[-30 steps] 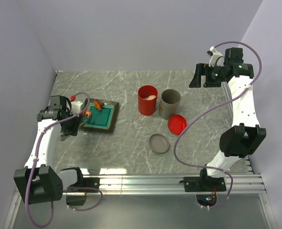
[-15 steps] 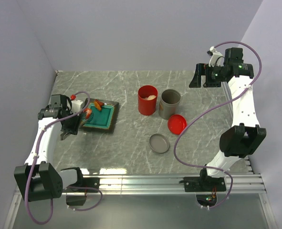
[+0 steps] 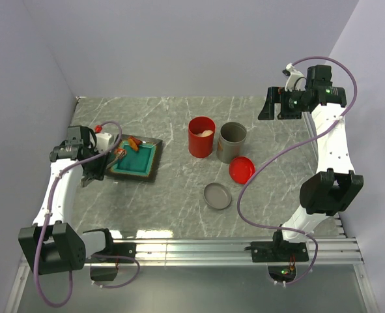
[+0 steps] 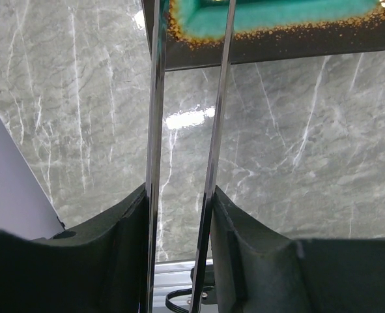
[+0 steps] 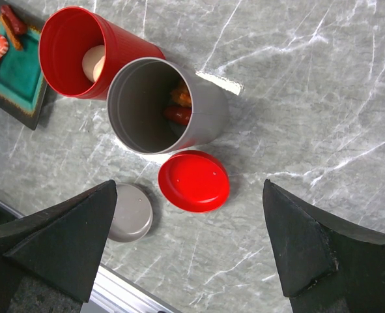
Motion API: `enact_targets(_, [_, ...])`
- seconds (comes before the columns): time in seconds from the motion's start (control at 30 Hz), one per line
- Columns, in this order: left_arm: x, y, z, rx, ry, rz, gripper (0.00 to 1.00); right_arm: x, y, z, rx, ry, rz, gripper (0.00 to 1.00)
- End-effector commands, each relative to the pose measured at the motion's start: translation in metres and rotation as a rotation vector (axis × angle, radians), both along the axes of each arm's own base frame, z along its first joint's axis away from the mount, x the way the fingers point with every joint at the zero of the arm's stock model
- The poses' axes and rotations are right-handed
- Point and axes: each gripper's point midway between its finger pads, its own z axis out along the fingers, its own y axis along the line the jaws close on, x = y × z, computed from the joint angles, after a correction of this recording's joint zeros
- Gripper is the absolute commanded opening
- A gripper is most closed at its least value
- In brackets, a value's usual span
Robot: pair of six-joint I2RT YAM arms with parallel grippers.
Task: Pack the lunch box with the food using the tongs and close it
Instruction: Pick up the food using the clamp
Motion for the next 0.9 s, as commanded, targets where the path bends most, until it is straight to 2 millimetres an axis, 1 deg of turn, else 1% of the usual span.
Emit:
enact_targets(0.0, [0.014,0.009,0.007,0.044,-0.042,0.003,0.43,-0.002,0.001,0.007,0.005,-0.022,0.018,1.00])
enact_targets(0.13, [0.019,0.014,-0.002,0.070,-0.038,-0.008,0.43,-0.002,0.001,0.006,0.004,-0.018,0.018,1.00])
enact_targets(0.27, [0.017,0.015,-0.019,0.080,-0.002,-0.040,0.43,-0.002,0.002,0.004,0.007,-0.014,0.020,1.00])
enact_targets(0.47, [0.013,0.015,-0.025,0.084,0.027,-0.066,0.42,-0.002,0.001,0.004,0.005,-0.016,0.017,1.00])
enact_targets(0.7, [0.011,0.007,-0.023,0.048,0.034,-0.072,0.36,-0.002,0.000,0.005,0.001,-0.018,0.014,1.00])
enact_targets(0.8, [0.010,0.003,-0.015,0.026,0.025,-0.064,0.31,-0.002,0.001,0.007,0.005,-0.023,0.016,1.00])
enact_targets(0.83, [0.013,0.002,-0.009,0.020,0.011,-0.062,0.30,-0.002,0.001,0.007,0.006,-0.021,0.017,1.00])
enact_targets(0.87, [0.011,0.001,-0.006,0.014,0.009,-0.059,0.27,-0.002,0.001,0.007,0.006,-0.021,0.017,1.00])
